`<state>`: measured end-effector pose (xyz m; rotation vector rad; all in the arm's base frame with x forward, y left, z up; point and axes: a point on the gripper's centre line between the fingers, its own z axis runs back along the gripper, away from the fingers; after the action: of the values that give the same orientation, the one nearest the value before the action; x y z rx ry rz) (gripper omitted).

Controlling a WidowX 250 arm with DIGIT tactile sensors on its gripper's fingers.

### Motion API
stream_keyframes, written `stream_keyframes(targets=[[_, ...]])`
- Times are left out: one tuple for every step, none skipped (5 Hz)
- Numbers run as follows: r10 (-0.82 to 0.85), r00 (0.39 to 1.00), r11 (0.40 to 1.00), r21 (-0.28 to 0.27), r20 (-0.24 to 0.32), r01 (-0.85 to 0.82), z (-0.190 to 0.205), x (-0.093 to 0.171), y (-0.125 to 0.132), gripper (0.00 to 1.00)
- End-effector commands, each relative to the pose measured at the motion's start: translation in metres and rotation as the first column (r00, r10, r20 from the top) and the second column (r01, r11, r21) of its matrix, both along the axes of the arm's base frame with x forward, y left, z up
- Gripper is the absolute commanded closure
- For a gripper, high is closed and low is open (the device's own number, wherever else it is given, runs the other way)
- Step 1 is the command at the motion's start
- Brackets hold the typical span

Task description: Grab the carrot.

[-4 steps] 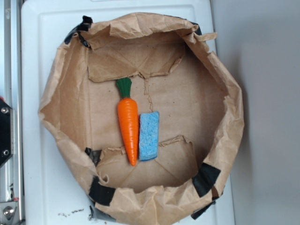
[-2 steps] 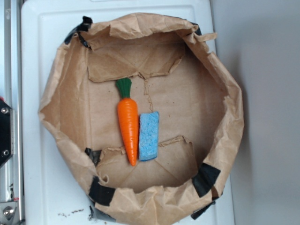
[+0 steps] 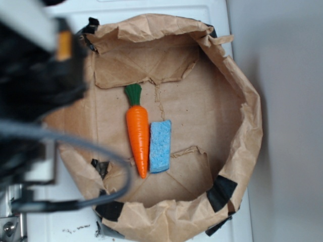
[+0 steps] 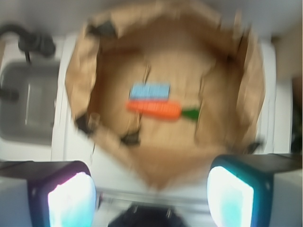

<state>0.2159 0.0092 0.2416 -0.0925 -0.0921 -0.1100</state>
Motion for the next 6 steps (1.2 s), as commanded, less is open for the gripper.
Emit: stream_keyframes(targets=[[-0.026,0.998,0.999,-0.019,0.052,0.027,0.005,0.025,0.019,0.00],[-0.026,0.998,0.999,-0.019,0.052,0.027,0.005,0.025,0.019,0.00],[-0.026,0.998,0.999,-0.019,0.052,0.027,0.005,0.025,0.019,0.00],[-0.089,0.994,0.996,0.018,0.057,0.088,-0.025,0.016,0.005,0.00],[-0.143,0.987,0.990,0.021,0.072,0.142,-0.050,0.014,0.017,0.00],[-0.189,0.978,0.982,0.012,0.087,0.189,-0.073,0.011,0.025,0.00]])
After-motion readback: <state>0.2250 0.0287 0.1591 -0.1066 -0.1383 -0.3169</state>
